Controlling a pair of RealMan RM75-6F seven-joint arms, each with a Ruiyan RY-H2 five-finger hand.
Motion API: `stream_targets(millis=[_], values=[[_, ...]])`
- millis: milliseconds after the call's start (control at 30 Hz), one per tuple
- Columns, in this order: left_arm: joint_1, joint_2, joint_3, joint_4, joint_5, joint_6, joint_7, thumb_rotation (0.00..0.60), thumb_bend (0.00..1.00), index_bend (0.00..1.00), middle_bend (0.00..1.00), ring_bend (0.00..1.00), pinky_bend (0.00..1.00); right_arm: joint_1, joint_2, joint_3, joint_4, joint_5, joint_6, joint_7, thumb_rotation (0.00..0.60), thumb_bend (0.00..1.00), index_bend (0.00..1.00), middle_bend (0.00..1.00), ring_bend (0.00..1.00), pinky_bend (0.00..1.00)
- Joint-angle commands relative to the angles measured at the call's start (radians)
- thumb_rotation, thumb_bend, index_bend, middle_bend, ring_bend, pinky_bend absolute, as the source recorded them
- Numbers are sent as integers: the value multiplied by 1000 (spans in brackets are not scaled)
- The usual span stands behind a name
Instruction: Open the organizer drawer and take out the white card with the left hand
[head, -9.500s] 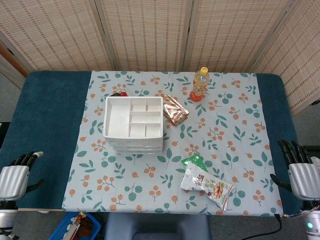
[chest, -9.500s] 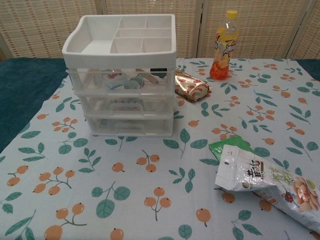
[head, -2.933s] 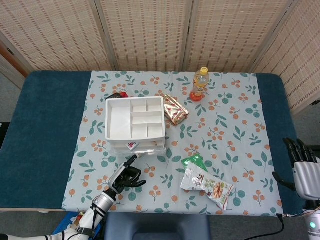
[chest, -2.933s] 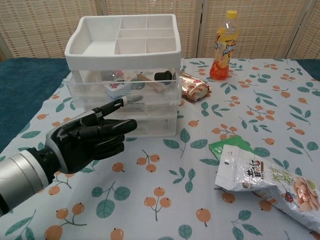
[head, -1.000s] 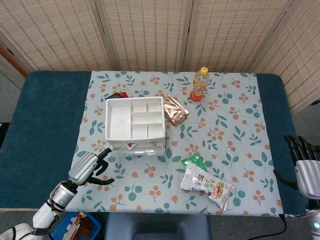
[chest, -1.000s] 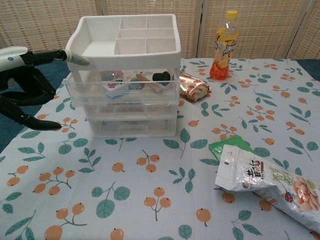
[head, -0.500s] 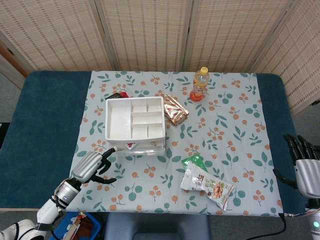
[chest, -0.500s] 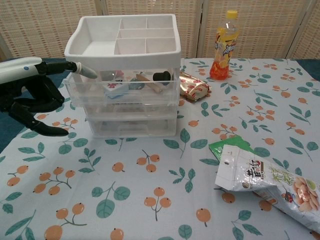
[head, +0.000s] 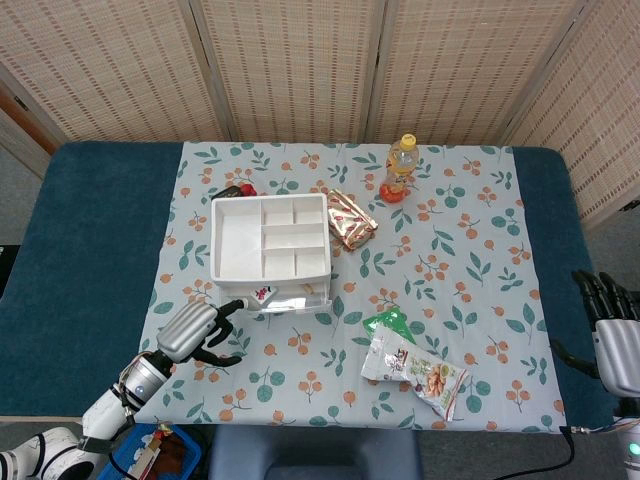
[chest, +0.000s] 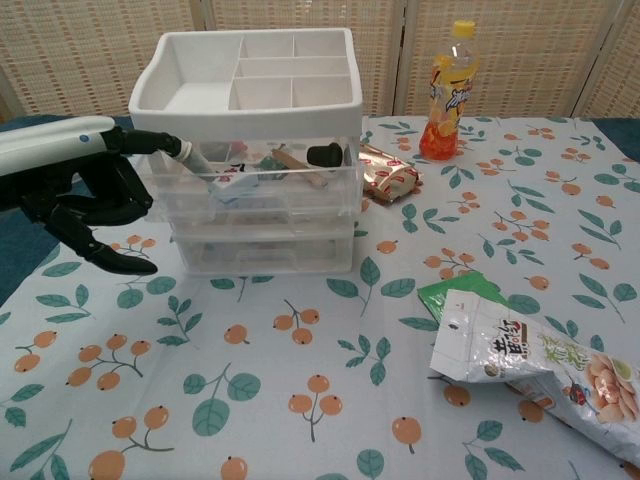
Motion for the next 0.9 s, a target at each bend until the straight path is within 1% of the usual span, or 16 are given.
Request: stream_targets(millis=[33, 567, 900], values=[[-3, 5, 6, -1, 10, 2, -5, 600, 126, 278, 899, 999, 1000, 0, 0, 0, 0, 0, 0, -1, 600, 221, 0, 74, 0, 89], [-2, 47, 58, -22, 77, 30, -32, 600, 129, 317, 899, 999, 1000, -1, 1, 0, -8, -1, 4, -9, 600, 221, 0, 74, 0, 89], [5, 67, 90, -49, 106, 43, -28, 600, 129, 318, 899, 999, 1000, 0, 4, 2, -10, 1, 3, -12, 600, 223, 0, 74, 0, 89]])
